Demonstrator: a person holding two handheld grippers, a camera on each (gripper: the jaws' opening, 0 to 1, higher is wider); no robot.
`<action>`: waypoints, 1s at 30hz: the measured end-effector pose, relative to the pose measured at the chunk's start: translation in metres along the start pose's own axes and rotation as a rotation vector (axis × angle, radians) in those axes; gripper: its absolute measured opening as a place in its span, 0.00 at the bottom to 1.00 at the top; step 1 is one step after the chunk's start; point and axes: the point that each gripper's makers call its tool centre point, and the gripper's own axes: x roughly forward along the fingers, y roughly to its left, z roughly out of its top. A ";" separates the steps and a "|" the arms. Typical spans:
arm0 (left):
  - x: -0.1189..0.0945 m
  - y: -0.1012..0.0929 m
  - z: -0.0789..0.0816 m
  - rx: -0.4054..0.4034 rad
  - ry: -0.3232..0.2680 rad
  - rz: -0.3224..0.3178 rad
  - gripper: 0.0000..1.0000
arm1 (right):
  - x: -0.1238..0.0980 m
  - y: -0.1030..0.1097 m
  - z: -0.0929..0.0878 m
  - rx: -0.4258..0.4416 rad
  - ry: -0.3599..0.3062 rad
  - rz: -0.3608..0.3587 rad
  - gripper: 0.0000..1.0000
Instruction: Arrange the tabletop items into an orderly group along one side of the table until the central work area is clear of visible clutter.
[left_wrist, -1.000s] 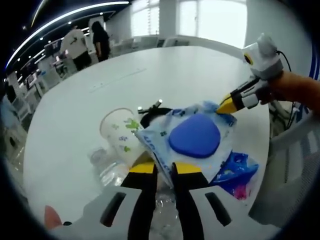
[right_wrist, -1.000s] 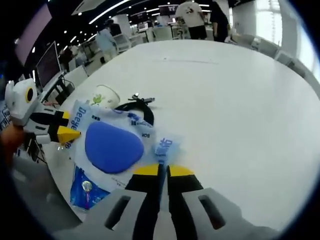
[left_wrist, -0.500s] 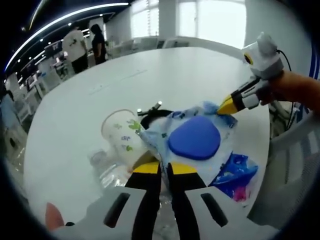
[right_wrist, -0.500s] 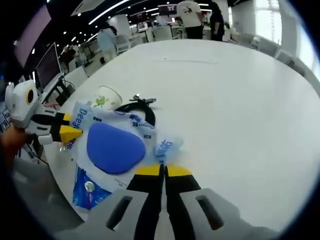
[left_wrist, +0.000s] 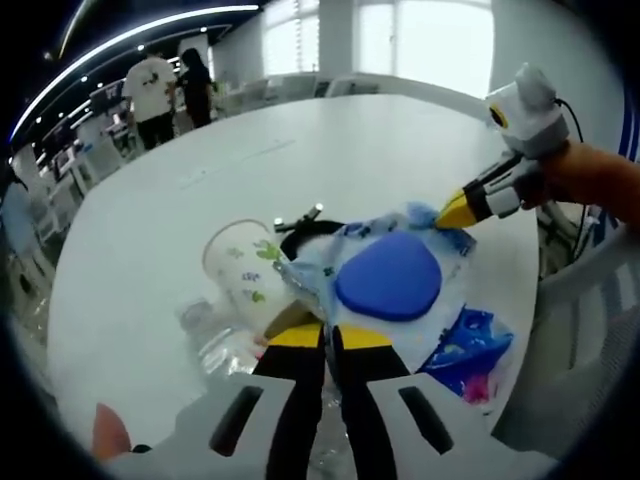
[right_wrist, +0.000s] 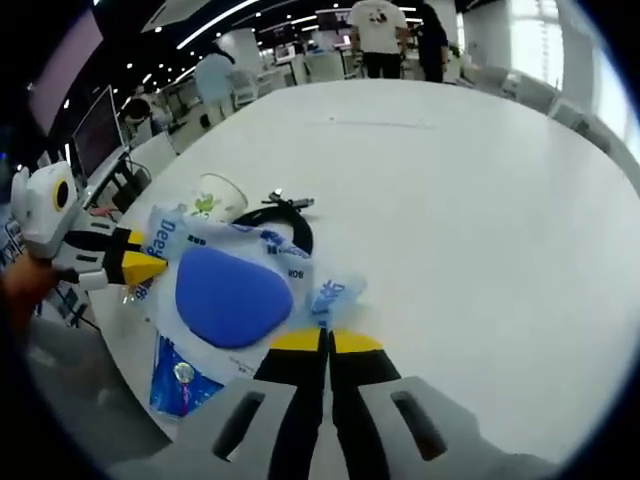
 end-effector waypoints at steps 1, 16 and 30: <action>0.000 0.000 0.000 0.001 0.000 -0.001 0.01 | 0.000 0.000 0.000 -0.003 0.000 -0.001 0.01; -0.003 -0.002 0.010 0.017 -0.008 -0.003 0.00 | -0.012 -0.002 0.009 0.001 -0.025 -0.012 0.01; -0.001 0.005 0.032 0.049 -0.026 0.004 0.00 | -0.020 -0.011 0.034 0.001 -0.065 -0.024 0.01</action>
